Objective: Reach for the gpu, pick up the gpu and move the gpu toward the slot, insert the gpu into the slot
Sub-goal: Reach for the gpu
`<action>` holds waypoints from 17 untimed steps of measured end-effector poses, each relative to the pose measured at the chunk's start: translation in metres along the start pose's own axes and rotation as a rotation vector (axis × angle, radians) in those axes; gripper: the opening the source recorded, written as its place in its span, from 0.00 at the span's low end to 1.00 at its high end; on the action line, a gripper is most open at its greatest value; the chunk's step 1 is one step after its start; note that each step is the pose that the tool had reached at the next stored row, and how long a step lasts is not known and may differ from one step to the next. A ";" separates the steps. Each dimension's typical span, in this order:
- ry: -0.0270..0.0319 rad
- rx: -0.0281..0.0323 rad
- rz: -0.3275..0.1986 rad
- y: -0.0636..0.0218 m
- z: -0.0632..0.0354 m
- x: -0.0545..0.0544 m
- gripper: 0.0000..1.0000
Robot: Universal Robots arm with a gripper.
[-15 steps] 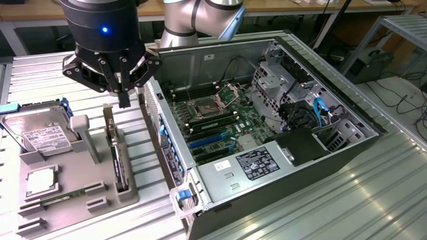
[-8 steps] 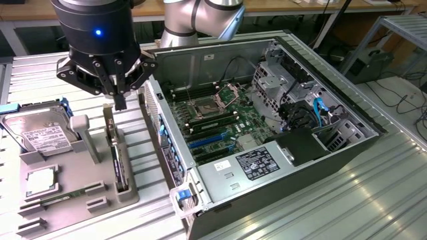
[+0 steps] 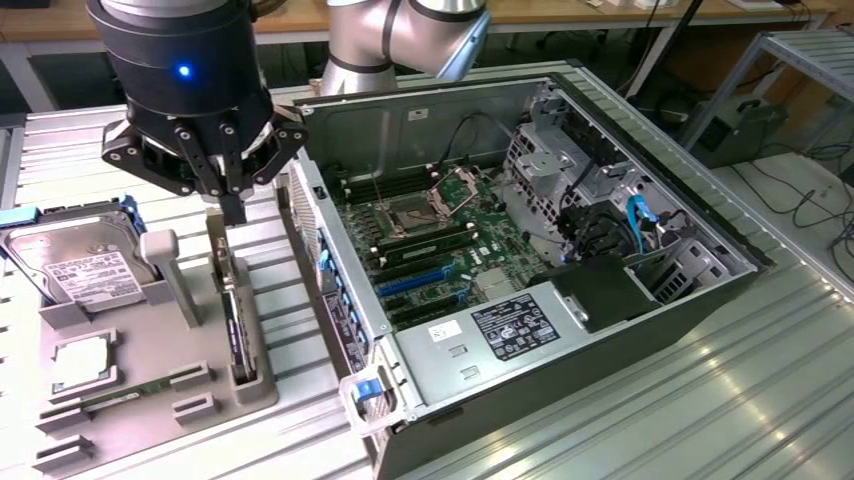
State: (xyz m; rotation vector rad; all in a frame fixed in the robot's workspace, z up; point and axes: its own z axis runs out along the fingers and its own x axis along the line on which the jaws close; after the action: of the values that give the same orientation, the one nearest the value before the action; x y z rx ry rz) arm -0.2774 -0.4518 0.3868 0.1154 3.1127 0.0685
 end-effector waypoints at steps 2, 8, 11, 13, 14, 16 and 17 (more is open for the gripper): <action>0.0001 0.0000 0.000 -0.0010 0.0001 0.002 0.11; 0.0002 0.0000 0.000 -0.0036 0.0005 0.006 0.11; 0.0001 -0.0001 0.000 -0.0050 0.0008 0.008 0.11; 0.0001 -0.0001 0.000 -0.0058 0.0009 0.010 0.11; 0.0001 -0.0001 0.000 -0.0062 0.0010 0.010 0.11; 0.0002 -0.0002 0.000 -0.0070 0.0012 0.013 0.11; 0.0003 -0.0006 0.000 -0.0071 0.0014 0.014 0.11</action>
State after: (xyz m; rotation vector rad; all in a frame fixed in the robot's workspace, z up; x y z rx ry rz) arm -0.2919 -0.4577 0.3848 0.1153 3.1129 0.0694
